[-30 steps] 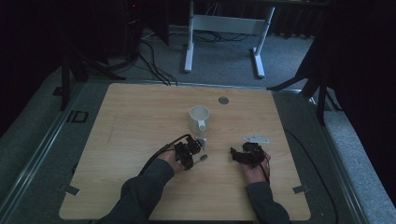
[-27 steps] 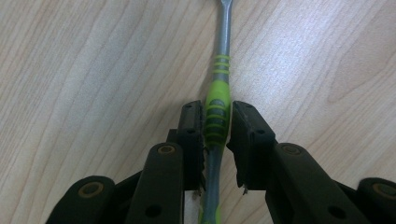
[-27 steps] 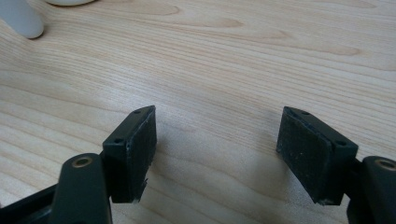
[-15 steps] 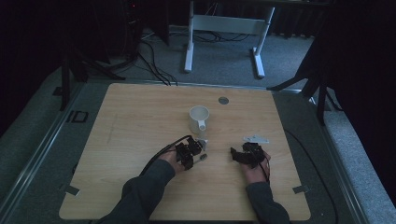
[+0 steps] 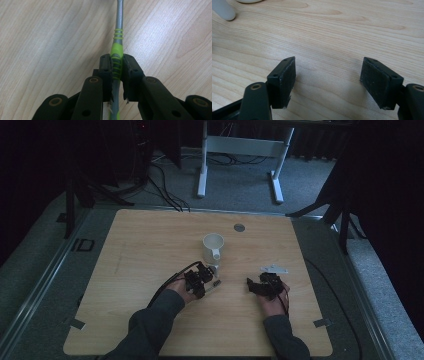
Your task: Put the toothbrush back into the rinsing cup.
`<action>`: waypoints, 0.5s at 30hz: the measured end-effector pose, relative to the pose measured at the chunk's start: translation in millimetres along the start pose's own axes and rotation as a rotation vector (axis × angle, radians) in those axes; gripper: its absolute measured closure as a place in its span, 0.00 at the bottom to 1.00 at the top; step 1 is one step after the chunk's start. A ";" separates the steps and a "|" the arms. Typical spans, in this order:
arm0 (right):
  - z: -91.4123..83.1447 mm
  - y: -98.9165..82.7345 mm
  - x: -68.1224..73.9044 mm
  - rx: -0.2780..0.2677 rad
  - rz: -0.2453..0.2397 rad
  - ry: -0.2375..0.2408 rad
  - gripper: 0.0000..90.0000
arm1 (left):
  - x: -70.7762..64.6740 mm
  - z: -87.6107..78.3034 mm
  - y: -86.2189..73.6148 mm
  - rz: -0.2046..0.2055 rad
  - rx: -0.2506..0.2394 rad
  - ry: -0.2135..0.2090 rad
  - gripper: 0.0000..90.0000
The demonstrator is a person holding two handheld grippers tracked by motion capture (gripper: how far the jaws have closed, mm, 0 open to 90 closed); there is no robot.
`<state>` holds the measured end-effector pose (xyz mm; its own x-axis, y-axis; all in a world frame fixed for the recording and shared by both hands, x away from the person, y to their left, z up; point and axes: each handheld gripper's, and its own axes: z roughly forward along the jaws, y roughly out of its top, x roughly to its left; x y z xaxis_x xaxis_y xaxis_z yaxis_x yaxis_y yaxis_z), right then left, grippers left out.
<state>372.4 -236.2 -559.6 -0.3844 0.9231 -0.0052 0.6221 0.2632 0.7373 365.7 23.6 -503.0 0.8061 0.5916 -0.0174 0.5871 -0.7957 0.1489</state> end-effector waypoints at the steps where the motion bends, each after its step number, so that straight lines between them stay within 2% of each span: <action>1: 0.0 0.0 0.0 0.000 0.000 0.000 0.31 | 0.5 -0.8 -0.5 -0.004 -0.008 -0.003 0.88; 15: 0.0 0.0 0.0 0.000 0.000 0.000 0.31 | 6.2 -15.1 -7.5 -0.027 -0.090 -0.017 0.88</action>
<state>372.4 -236.2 -559.5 -0.3844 0.9231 -0.0053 0.6224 0.2634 0.7371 365.1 35.1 -489.4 0.7918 0.6095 -0.0393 0.6000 -0.7642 0.2368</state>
